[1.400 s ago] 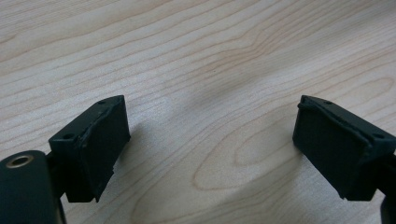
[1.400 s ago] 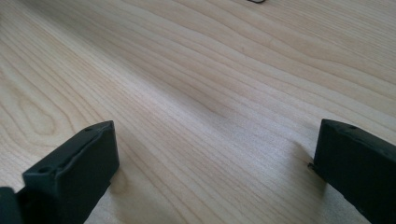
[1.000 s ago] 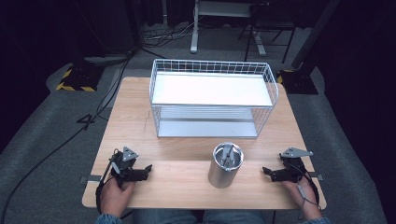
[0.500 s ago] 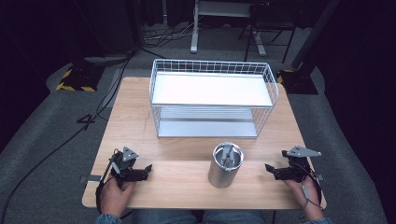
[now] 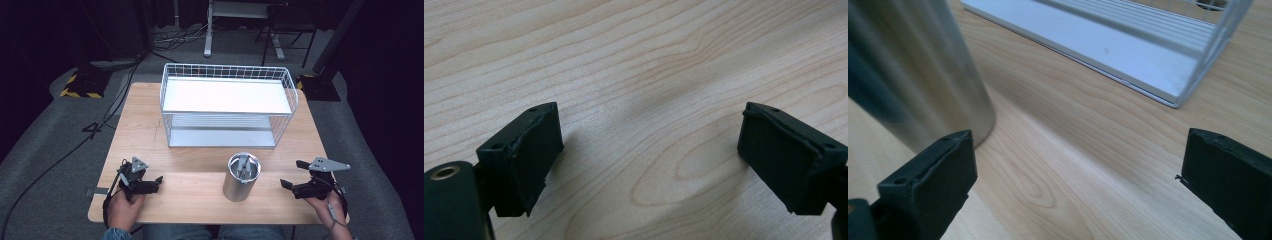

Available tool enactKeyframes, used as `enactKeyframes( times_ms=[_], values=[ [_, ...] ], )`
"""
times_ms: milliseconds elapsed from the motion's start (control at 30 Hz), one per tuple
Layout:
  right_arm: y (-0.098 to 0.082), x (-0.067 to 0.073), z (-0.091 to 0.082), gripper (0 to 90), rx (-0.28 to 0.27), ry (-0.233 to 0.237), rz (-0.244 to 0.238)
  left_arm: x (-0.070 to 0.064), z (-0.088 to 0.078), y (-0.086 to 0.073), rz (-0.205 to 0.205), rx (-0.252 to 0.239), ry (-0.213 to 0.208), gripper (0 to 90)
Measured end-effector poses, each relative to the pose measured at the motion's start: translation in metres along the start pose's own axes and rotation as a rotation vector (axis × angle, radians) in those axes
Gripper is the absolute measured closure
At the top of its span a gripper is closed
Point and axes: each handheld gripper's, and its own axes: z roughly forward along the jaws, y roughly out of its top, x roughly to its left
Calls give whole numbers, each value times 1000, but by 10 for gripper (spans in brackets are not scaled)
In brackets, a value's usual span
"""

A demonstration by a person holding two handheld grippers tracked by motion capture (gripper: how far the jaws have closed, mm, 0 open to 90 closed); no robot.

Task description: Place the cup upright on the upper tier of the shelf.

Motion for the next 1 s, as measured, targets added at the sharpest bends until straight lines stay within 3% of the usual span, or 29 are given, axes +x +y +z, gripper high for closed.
enactKeyframes(
  times_ms=[167,400,700,800,1000],
  values=[
    [6,11,1,11,-4,44,-6,0,0,-1,-2,-2,1,113],
    [20,36,8,5,-43,144,-57,0,-1,-1,-1,-2,1,113],
    [26,60,20,5,-46,221,-97,0,-1,-1,-1,-1,1,113],
    [29,70,27,0,-50,272,-128,0,-1,-1,-1,-1,1,113],
    [32,77,38,0,-66,301,-142,0,-1,-1,-1,-2,1,113]
  ],
)
